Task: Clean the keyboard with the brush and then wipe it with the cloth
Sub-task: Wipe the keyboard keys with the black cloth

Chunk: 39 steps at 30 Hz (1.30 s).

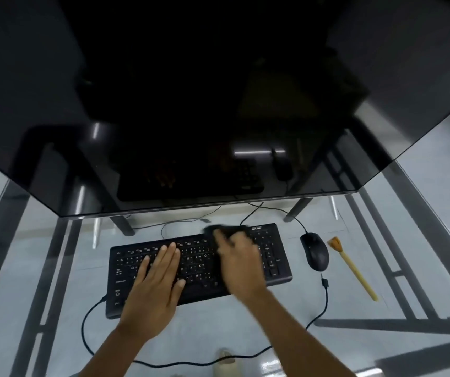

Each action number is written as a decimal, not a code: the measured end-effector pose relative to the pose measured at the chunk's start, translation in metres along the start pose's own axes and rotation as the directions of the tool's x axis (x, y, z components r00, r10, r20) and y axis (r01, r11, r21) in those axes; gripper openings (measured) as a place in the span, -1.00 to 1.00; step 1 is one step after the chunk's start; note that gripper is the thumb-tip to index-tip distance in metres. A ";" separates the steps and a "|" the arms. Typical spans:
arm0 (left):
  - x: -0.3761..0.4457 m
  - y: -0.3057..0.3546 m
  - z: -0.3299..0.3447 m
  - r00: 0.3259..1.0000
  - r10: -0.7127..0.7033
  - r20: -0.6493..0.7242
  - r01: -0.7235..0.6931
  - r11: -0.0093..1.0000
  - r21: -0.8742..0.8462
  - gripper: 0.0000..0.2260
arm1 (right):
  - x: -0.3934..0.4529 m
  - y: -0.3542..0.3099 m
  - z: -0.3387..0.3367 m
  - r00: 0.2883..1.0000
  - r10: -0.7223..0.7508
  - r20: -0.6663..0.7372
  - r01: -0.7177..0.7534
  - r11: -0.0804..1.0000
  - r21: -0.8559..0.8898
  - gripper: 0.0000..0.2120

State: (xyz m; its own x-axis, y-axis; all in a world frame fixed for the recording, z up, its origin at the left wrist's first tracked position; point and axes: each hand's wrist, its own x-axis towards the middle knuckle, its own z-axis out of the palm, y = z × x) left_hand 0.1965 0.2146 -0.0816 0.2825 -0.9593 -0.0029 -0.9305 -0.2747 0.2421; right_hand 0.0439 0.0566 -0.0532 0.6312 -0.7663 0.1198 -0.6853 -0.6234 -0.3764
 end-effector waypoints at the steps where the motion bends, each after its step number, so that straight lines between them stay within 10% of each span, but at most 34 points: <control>1: 0.000 0.001 0.000 1.000 -0.002 -0.001 0.002 1.000 0.004 -0.47 | 0.006 0.023 -0.007 0.991 0.133 -0.030 -0.133 0.991 -0.013 -0.64; 5: 0.000 0.003 0.001 1.000 -0.019 -0.008 0.019 0.999 0.027 -0.46 | 0.015 0.054 -0.023 0.881 0.433 -0.193 -0.447 0.894 -0.036 -0.60; 12: 0.002 0.006 0.000 1.000 -0.013 -0.014 0.013 1.000 0.020 -0.46 | -0.018 0.004 -0.007 0.977 -0.185 0.103 0.192 0.979 -0.062 -0.64; 17: 0.002 0.007 -0.001 1.000 -0.013 -0.006 0.013 0.999 0.043 -0.45 | -0.008 0.074 -0.027 0.909 0.379 -0.171 -0.380 0.925 0.031 -0.66; 24: 0.001 0.006 0.001 1.000 -0.005 -0.010 0.005 0.998 0.059 -0.45 | -0.059 0.004 -0.009 0.999 -0.040 0.026 0.037 0.995 0.090 -0.73; 29: 0.001 0.006 0.001 1.000 -0.005 -0.020 0.006 0.999 0.052 -0.46 | -0.051 0.084 -0.026 0.911 0.350 -0.216 -0.343 0.937 0.072 -0.61; 35: 0.000 0.007 0.001 1.000 0.004 -0.016 -0.004 0.999 0.034 -0.46 | -0.063 0.018 -0.005 0.995 -0.054 -0.080 0.047 0.995 -0.089 -0.58; 39: 0.003 0.003 0.001 1.000 0.011 -0.020 -0.011 0.999 0.039 -0.46 | -0.027 0.062 -0.024 0.948 0.265 -0.177 -0.279 0.959 -0.059 -0.60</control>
State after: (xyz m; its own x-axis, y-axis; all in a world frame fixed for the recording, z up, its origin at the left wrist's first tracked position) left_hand 0.1939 0.2107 -0.0819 0.2764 -0.9608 0.0193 -0.9419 -0.2668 0.2040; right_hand -0.0244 0.0347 -0.0579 0.3527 -0.9190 0.1763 -0.8543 -0.3932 -0.3400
